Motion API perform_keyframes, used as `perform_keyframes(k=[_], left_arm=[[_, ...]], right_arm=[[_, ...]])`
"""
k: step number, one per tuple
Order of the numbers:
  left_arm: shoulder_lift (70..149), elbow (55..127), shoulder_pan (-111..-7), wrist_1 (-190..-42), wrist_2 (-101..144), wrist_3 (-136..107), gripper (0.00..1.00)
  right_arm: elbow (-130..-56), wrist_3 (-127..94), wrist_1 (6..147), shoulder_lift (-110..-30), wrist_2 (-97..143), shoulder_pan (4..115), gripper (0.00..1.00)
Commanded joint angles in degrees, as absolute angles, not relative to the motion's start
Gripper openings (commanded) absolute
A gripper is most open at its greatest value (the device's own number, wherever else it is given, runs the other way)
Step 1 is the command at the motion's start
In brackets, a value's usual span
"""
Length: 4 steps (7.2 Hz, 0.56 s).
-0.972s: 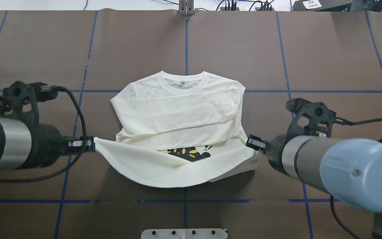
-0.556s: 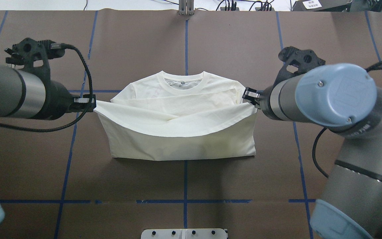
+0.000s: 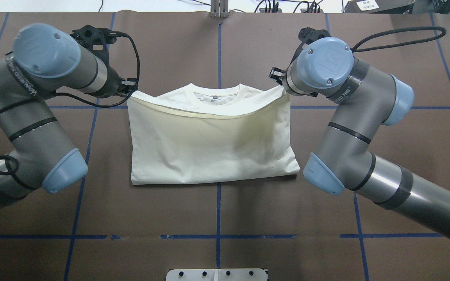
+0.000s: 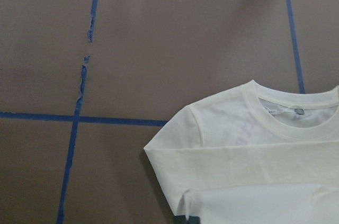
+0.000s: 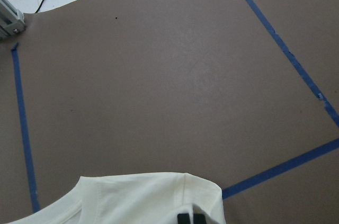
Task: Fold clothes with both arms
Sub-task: 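Lift the hem with both grippers and fold it toward the collar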
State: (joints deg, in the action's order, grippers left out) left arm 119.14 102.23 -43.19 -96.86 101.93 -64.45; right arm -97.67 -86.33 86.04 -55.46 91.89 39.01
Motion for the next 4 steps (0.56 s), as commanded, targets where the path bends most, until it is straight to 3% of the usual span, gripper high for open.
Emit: perform_keyframes(k=[1,4], left_arm=[[121.1,89.4,-42.9,-106.8,100.3,-64.4,0.0],[121.0,86.4,-39.6,-110.1,99.5,-64.7,0.0]], right_arm=[[-86.3,-86.0,77.7,-53.5,91.6,38.4,0.0],[-83.3,-85.9,75.5,-54.1,91.2,36.7,0.0]])
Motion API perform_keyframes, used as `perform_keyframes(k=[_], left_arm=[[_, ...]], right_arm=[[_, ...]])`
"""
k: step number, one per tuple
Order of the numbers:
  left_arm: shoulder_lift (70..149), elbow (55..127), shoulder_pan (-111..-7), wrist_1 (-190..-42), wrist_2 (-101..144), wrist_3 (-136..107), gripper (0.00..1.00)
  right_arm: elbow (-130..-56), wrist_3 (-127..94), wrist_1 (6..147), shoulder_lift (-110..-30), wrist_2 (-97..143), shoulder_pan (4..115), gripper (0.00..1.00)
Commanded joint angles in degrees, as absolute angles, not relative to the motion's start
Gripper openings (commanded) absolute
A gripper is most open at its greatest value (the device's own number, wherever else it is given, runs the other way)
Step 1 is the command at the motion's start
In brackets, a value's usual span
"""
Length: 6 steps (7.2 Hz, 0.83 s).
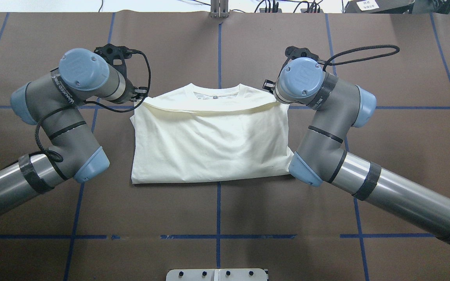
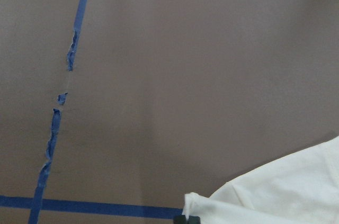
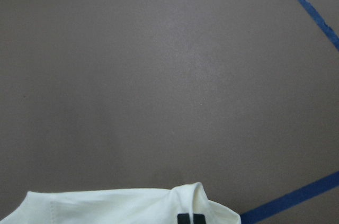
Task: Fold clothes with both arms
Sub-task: 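Release the hem and move the left gripper to the shirt's side edge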
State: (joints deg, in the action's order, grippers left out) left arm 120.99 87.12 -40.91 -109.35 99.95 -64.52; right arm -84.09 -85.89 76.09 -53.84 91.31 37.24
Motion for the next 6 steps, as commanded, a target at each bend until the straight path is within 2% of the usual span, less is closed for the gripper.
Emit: perform_keyframes(k=[1,2,3,6], left_arm=[[120.9,86.5,-39.2,-110.2,99.5,-64.6,0.24],[120.2,87.0,-39.2,-111.7,99.4,-64.0,0.99],[120.0,89.9,-39.2,-111.8,99.6,-62.6,1.0],[109.4,104.4,-38.0,-112.5,101.7,-58.0,1.0]], right_arm=[[-83.4,-85.8,75.5,-54.1,91.2,36.7,0.0],[-83.6,-84.1,75.4,-54.1,91.1,36.5,0.99],[-86.1,-80.0,75.4,-54.2,91.8,37.0,1.0],[-93.6,-70.6,75.2,-57.5,99.6,41.3,1.0]])
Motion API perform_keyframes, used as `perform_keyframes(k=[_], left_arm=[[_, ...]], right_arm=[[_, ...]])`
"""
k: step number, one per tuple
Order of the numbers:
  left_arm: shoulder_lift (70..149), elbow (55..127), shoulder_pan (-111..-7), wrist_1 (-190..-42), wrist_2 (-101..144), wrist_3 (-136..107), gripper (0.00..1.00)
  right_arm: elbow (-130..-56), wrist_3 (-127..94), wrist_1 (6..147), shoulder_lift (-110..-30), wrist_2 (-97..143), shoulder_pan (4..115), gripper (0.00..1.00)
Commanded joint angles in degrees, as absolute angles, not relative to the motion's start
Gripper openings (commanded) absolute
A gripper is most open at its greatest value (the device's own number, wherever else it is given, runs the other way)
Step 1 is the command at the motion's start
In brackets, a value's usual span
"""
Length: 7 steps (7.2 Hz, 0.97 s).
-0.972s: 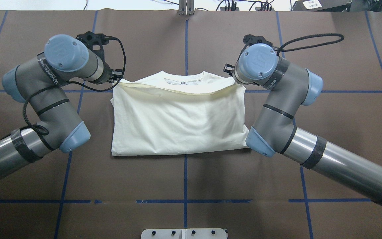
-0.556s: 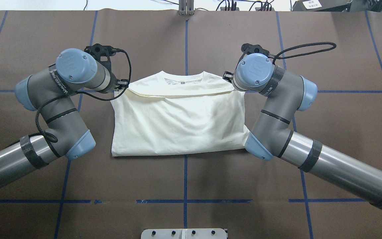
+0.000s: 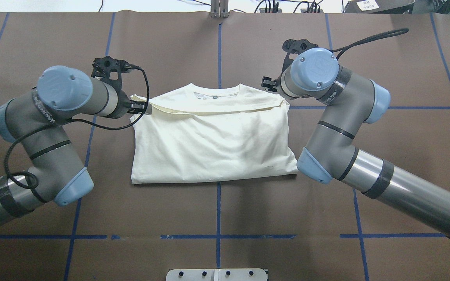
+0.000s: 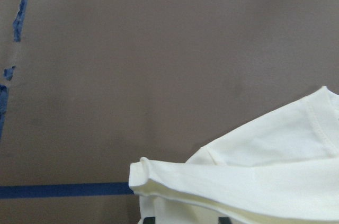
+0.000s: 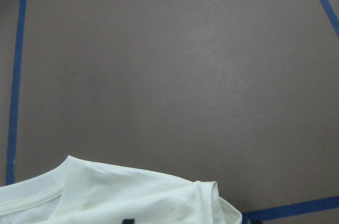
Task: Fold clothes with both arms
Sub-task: 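Release the hem and move the left gripper to the shirt's side edge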
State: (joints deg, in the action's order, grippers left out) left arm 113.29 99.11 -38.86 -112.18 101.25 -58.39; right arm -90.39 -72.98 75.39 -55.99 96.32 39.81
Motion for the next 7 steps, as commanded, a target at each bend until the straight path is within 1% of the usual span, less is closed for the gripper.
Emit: perform_keyframes(k=[1,2,3,4,5,7], left_arm=[[105.9,107.1,-33.5,-113.9,100.6,-63.7,1.0],[102.9,107.3,-29.7,-119.1,96.3,-68.9,0.99],[101.0,106.4,-26.9,-121.9,94.4,-72.8,0.83],[101.0,105.6,-25.3,-122.3,93.3,-75.7,0.73],[101.0,105.6,-24.3,-122.3,92.7,-76.8,0.7],[101.2,105.6,-22.7,-122.3,92.7,-77.5,0.69]], right_arm=[[-95.2,-71.2,75.3,-58.0,99.8,41.3,1.0],[-95.8,-71.2,75.3,-58.3,99.8,41.3,1.0],[-95.9,-71.5,75.3,-58.3,99.8,41.3,1.0],[-95.9,-71.5,75.3,-58.4,99.8,41.3,1.0],[-95.9,-71.6,75.3,-58.3,99.8,41.3,1.0],[-95.9,-71.6,75.3,-58.5,99.7,41.3,1.0]])
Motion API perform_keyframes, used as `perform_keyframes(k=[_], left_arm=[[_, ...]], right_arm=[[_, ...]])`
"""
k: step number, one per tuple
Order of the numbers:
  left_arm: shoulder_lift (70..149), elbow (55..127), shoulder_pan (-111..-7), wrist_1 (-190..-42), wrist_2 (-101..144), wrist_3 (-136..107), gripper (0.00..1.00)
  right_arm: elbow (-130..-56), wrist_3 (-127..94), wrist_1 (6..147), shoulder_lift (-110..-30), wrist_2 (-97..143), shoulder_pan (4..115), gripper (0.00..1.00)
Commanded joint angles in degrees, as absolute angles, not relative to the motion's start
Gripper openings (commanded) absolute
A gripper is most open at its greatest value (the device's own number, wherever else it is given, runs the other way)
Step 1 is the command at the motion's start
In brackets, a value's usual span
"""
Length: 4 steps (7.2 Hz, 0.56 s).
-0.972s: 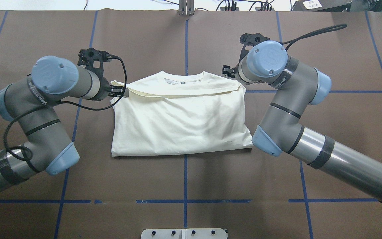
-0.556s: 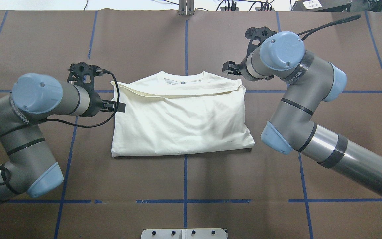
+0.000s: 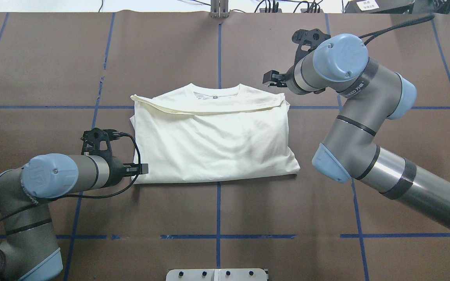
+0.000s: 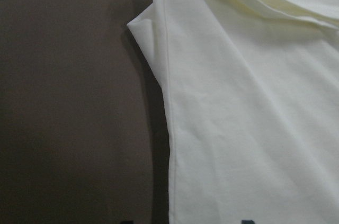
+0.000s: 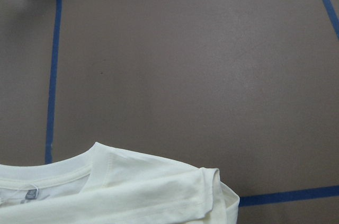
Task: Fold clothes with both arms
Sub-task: 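Grasp the folded shirt edge with the left gripper and drag it farther away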
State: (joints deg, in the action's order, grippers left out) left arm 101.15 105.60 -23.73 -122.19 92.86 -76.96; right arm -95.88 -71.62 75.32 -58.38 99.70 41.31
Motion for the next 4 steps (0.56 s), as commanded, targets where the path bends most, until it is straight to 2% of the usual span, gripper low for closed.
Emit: perform_keyframes(k=[1,2,3,4], left_arm=[[101.2,105.5,-22.1,-122.3,92.7,-78.9,0.62],[101.2,105.4,-21.3,-122.2,92.6,-79.4,0.51],[101.2,105.4,-21.2,-122.2,92.6,-79.5,0.45],[101.0,105.4,-21.2,-122.2,92.6,-79.5,0.27]], right_arm=[[-95.9,-71.6,75.3,-58.5,99.7,41.3,1.0],[-95.9,-71.6,75.3,-58.5,99.7,41.3,1.0],[-95.9,-71.6,75.3,-58.5,99.7,41.3,1.0],[-95.9,-71.6,75.3,-58.5,99.7,41.3,1.0]])
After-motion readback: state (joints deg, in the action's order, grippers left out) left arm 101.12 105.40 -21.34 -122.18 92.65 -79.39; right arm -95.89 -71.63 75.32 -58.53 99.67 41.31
